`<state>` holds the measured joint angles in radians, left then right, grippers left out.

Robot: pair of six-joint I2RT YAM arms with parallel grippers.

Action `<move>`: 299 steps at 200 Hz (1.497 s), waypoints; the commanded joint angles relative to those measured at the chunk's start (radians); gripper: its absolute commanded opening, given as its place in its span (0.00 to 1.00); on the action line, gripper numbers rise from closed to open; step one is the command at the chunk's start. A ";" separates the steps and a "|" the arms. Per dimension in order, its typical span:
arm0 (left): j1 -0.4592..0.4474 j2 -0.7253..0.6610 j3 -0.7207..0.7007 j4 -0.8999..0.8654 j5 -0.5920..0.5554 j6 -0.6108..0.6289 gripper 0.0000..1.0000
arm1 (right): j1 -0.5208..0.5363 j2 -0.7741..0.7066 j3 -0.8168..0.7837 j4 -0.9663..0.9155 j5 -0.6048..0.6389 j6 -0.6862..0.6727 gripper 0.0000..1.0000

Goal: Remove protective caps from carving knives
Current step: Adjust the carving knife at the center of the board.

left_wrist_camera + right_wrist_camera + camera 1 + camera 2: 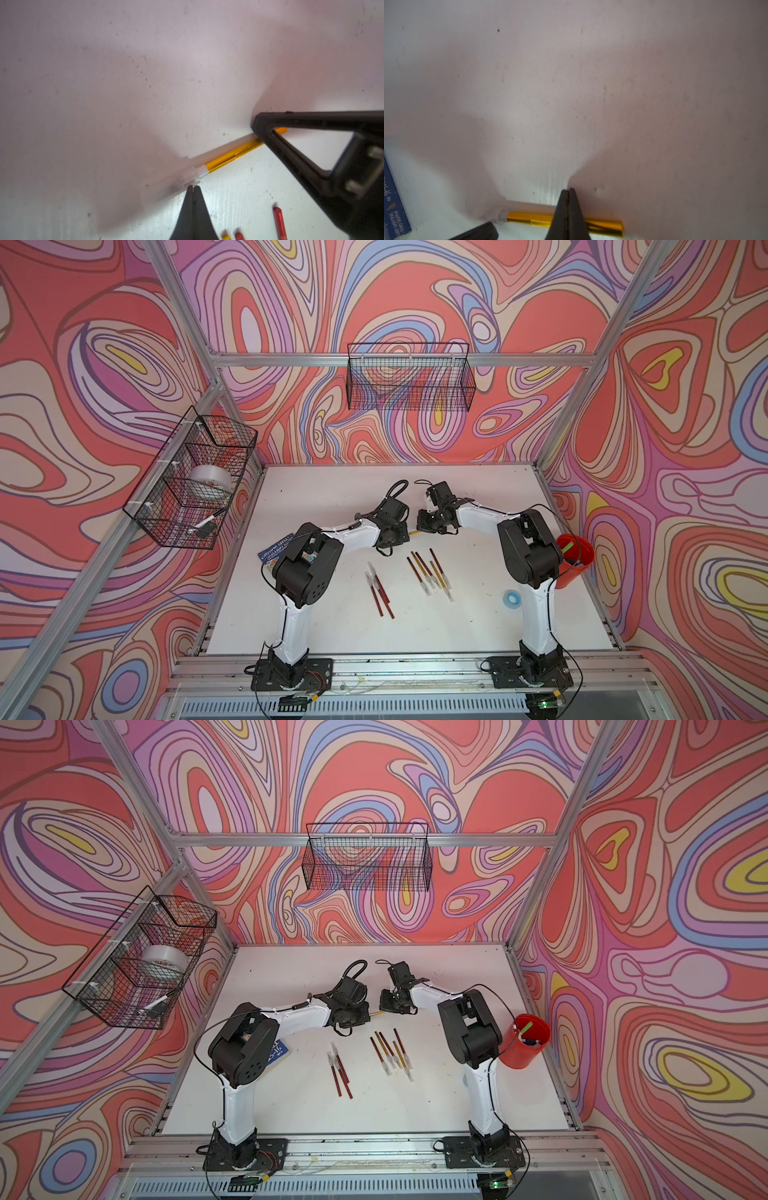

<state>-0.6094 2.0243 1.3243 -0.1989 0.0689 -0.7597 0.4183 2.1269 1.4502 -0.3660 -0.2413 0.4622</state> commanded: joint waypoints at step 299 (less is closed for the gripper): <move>0.130 -0.333 -0.232 0.078 0.010 -0.082 0.49 | 0.066 -0.130 -0.058 -0.088 0.090 -0.353 0.33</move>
<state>-0.5034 1.7798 1.1641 -0.1440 0.1051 -0.8085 0.4385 1.9957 1.3506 -0.4393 -0.2092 0.2321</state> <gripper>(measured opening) 0.431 0.328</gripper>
